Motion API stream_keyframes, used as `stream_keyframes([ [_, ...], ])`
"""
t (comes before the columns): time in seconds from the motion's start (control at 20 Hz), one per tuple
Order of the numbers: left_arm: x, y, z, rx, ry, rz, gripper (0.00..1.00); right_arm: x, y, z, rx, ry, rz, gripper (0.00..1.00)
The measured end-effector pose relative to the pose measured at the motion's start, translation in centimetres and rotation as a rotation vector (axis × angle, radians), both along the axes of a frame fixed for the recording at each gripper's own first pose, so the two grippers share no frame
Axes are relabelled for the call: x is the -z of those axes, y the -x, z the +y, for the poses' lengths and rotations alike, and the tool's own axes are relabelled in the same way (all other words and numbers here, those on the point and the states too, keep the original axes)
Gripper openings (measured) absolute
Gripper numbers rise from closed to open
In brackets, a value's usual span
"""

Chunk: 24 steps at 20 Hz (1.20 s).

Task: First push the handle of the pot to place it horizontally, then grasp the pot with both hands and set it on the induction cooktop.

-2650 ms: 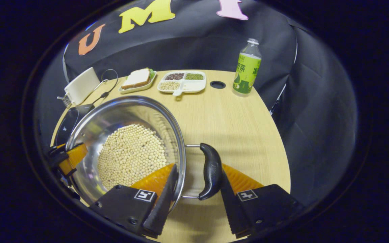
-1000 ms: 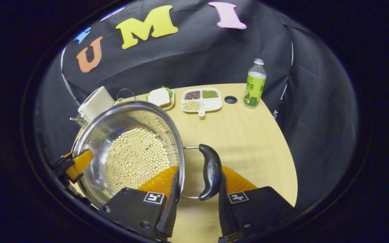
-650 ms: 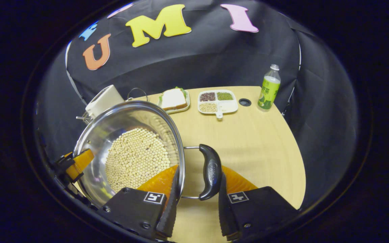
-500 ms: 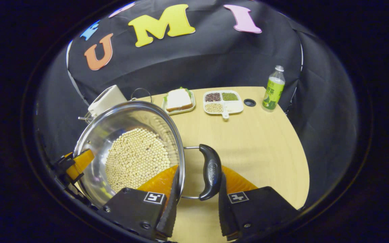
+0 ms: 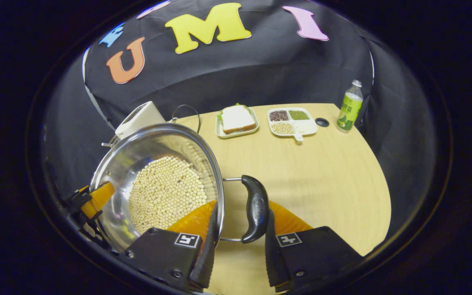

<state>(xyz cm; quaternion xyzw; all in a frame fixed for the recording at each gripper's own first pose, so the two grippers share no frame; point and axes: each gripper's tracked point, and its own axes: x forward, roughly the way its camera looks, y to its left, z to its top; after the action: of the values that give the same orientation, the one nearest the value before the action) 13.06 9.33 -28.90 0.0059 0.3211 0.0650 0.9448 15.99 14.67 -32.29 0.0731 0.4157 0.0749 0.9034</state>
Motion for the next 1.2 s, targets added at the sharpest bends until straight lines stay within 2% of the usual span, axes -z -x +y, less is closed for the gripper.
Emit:
stream_keyframes([
  [0.6, 3.4, -1.7, 7.2, -0.029, -0.020, 0.030, 0.63, 3.7, -1.4, 7.8, -0.010, -0.028, 0.051, 0.52],
  [0.85, 5.7, -2.7, 8.4, -0.018, 0.005, 0.059, 0.63, 4.9, -1.9, 9.1, 0.032, 0.002, 0.068, 0.52],
  [1.2, 7.0, -3.4, 8.8, 0.005, 0.042, 0.071, 0.63, 4.4, -1.4, 9.3, 0.074, 0.060, 0.057, 0.51],
])
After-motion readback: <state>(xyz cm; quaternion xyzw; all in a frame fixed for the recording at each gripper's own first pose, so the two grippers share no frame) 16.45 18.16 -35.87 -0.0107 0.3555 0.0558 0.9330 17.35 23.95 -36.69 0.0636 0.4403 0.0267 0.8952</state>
